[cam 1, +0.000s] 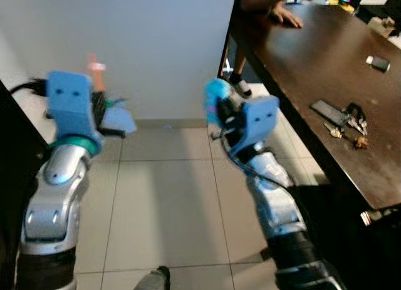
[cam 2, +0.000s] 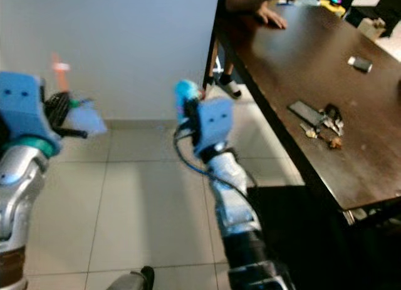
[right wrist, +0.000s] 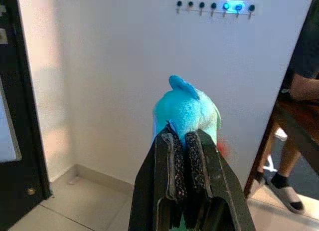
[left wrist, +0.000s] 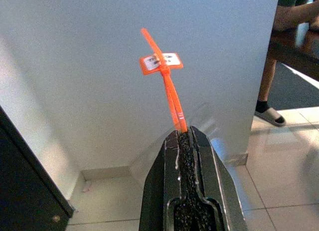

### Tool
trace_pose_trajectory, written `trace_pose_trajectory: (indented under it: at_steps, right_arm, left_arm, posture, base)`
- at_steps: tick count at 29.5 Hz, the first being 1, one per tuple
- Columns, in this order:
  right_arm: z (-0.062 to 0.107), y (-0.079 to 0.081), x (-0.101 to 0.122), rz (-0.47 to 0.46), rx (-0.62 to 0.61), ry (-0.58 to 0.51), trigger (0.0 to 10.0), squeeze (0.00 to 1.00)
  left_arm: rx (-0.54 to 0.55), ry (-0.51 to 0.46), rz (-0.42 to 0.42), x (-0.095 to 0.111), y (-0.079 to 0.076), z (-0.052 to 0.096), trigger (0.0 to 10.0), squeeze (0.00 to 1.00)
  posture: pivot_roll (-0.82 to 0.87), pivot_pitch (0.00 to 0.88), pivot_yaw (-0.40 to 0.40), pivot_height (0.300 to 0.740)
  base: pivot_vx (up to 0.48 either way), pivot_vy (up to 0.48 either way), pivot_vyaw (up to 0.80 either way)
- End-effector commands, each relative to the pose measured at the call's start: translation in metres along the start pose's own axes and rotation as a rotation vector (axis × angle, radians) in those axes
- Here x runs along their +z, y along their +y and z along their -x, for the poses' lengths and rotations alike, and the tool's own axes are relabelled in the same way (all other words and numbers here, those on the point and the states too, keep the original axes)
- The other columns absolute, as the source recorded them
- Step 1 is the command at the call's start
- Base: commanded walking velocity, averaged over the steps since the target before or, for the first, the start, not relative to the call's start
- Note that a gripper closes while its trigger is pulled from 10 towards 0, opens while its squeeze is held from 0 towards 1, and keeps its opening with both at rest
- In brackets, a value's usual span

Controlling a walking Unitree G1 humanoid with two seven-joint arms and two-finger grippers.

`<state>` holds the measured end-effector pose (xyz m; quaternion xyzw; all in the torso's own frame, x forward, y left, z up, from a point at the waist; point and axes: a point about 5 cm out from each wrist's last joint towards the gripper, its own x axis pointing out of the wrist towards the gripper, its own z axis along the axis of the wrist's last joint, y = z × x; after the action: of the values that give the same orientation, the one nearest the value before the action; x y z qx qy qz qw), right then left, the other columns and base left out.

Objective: Hang keys on a hook

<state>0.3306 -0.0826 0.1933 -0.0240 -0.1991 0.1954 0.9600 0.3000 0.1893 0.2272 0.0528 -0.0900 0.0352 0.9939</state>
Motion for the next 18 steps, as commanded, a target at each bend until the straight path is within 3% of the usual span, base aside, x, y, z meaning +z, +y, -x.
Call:
trace_pose_trajectory:
  at_steps: [1,18]
  right_arm:
    - [0.004,-0.0068,-0.004,0.0,-0.028,0.015,10.0,0.0]
    - [0.0044,-0.0061,-0.0039,-0.011,-0.024,0.008,10.0,0.0]
  left_arm:
    - [-0.019,-0.001,-0.004,-0.0006,-0.0053,0.0009,10.0,0.0]
    - [-0.02,0.004,-0.008,-0.0019,-0.0055,0.0014,10.0,0.0]
  posture:
    - [0.14,0.0,0.035,0.74]
    - [0.14,0.0,0.036,0.74]
  base:
    - [0.281,0.0,0.0]
    - [0.287,0.0,0.0]
